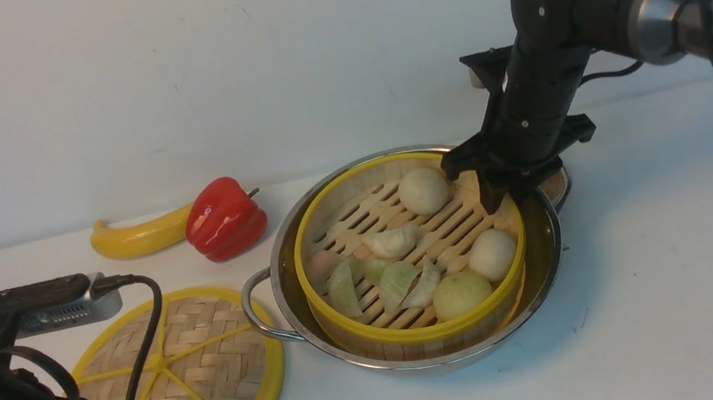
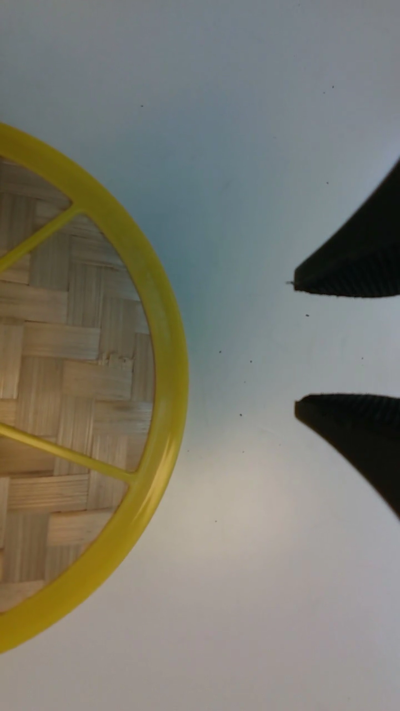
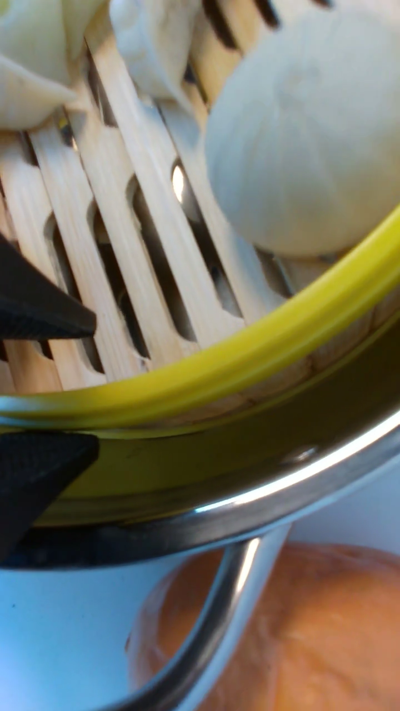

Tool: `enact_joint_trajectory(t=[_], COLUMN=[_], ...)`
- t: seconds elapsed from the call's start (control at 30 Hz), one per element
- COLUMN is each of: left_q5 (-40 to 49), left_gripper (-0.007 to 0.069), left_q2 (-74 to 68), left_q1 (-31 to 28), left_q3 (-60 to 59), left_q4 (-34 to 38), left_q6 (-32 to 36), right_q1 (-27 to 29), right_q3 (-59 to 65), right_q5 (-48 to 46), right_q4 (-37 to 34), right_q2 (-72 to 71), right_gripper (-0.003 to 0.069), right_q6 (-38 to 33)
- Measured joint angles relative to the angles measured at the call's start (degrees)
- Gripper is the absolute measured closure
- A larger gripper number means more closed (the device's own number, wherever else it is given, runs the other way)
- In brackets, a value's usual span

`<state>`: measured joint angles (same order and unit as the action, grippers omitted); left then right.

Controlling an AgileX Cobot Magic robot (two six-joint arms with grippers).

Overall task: Place the steamer in the pot on the white table, and put the lid on the steamer.
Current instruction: 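Place the bamboo steamer basket of food into the steel pot with the right gripper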

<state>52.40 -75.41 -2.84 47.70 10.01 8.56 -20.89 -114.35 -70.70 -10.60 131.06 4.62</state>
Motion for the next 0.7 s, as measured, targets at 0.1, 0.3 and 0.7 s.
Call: enact_joint_trajectory(t=[0.1, 0.3, 0.7], left_q5=[0.00, 0.00, -2.01], left_gripper=[0.0384, 0.0384, 0.0384], left_q2=[0.00, 0.00, 0.00], left_q1=[0.00, 0.00, 0.00], left_q3=[0.00, 0.00, 0.00], left_q4=[0.00, 0.00, 0.00], left_q6=[0.00, 0.00, 0.03], right_q1=[0.00, 0.00, 2.09], right_q3=[-0.39, -2.86, -4.47], right_q5=[-0.06, 0.03, -0.02], right_q4=[0.06, 1.23, 13.56], right_q2=[-0.98, -2.89, -16.54], right_gripper=[0.0408, 0.0408, 0.0473], right_q6=[0.00, 0.00, 0.06])
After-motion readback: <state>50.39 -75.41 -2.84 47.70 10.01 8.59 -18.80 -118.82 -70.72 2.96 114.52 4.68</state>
